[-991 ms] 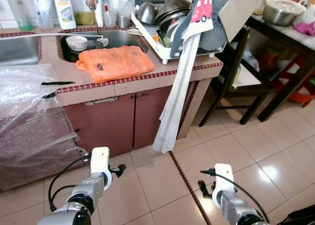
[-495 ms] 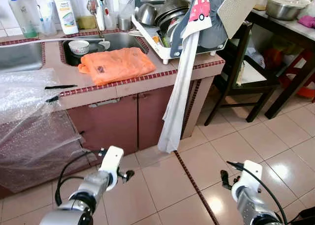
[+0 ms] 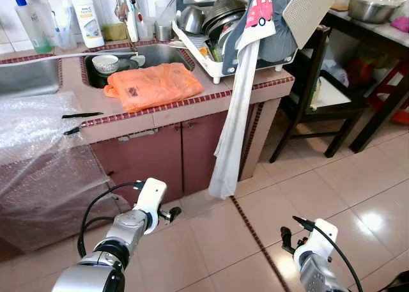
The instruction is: Kitchen organization
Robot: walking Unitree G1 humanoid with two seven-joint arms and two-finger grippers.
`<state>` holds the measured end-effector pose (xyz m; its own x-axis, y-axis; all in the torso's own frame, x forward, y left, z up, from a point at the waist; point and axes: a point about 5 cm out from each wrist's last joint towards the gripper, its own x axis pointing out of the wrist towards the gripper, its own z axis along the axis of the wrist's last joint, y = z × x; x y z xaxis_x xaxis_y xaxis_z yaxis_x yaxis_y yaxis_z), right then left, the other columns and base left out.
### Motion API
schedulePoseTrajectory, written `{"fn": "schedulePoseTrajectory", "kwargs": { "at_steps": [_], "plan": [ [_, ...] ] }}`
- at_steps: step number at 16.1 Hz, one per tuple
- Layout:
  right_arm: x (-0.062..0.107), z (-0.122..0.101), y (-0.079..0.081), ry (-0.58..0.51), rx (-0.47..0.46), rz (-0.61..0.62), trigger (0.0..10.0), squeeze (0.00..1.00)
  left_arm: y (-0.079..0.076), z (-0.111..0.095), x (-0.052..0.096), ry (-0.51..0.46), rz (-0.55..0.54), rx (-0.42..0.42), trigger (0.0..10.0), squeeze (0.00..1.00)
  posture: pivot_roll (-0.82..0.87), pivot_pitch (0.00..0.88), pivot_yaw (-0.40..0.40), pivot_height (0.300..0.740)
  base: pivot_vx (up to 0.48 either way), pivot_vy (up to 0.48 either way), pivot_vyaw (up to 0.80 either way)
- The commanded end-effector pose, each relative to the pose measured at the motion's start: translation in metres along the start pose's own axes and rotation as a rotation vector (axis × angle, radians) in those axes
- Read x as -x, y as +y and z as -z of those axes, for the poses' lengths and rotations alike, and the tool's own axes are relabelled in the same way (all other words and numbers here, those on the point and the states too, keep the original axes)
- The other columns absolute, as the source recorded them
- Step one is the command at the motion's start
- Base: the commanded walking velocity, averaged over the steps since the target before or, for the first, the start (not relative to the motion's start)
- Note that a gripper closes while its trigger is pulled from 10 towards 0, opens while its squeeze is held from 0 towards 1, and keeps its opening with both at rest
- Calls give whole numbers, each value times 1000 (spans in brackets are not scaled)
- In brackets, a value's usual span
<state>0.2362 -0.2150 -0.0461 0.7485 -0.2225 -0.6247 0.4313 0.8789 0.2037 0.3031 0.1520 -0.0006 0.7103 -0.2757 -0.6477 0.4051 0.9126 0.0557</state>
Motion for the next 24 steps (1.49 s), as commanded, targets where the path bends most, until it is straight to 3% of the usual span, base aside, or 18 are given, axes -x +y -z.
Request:
{"fn": "schedulePoseTrajectory", "kwargs": {
  "at_steps": [1, 3, 5, 7, 8, 10, 12, 13, 17, 19, 21, 24],
  "plan": [
    [2, 5, 1, -8, -1, -7, 10000, 0, 6, -6, 2, -19, 3, -48, 10000, 0, 31, 0, 79, 740, 0, 0, 0],
    [4, 3, 1, -63, -14, -1, 10000, 0, 19, -13, 5, -51, -42, -41, 10000, 0, -4, 0, 127, 740, 0, 0, 0],
    [5, 2, 3, -106, 54, -22, 10000, 0, 21, -14, 6, -73, -58, -31, 10000, 0, -10, 0, 146, 740, 0, 0, 0],
    [8, 3, 5, -139, 94, -44, 10000, 0, 17, -10, 6, -98, -35, 1, 10000, 0, -17, 0, 108, 740, 0, 0, 0],
    [9, -4, 13, -198, 159, -91, 10000, 0, 17, -11, 8, -130, -27, -6, 10000, 0, -14, 0, 73, 740, 0, 0, 0],
    [12, -19, 23, -293, 197, -153, 10000, 0, 21, -13, 11, -175, -48, -4, 10000, 0, -10, 14, 38, 740, 0, 0, 0],
    [23, -46, 30, -429, 187, -199, 10000, 0, 32, -20, 27, -302, -82, 5, 10000, 0, -7, 26, 24, 740, 0, 0, 0],
    [37, -60, 32, -507, 205, -221, 10000, 0, 38, -30, 45, -428, -154, -37, 10000, 0, -10, 35, 22, 740, 0, 0, 0],
    [87, -95, 33, -679, 255, -229, 10000, 0, 34, -56, 92, -701, -276, -40, 10000, 0, -18, 61, 19, 740, 0, 0, 0],
    [105, -103, 36, -708, 278, -248, 10000, 0, 31, -49, 103, -709, -274, -21, 10000, 0, -20, 73, 16, 740, 0, 0, 0],
    [129, -104, 34, -681, 321, -285, 10000, 0, 31, -19, 115, -612, -255, 22, 10000, 0, -31, 81, 9, 740, 0, 0, 0],
    [135, -103, 24, -634, 359, -272, 10000, 0, 33, -7, 123, -566, -295, 70, 10000, 0, -38, 97, -4, 740, 0, 0, 0]
  ]
}}
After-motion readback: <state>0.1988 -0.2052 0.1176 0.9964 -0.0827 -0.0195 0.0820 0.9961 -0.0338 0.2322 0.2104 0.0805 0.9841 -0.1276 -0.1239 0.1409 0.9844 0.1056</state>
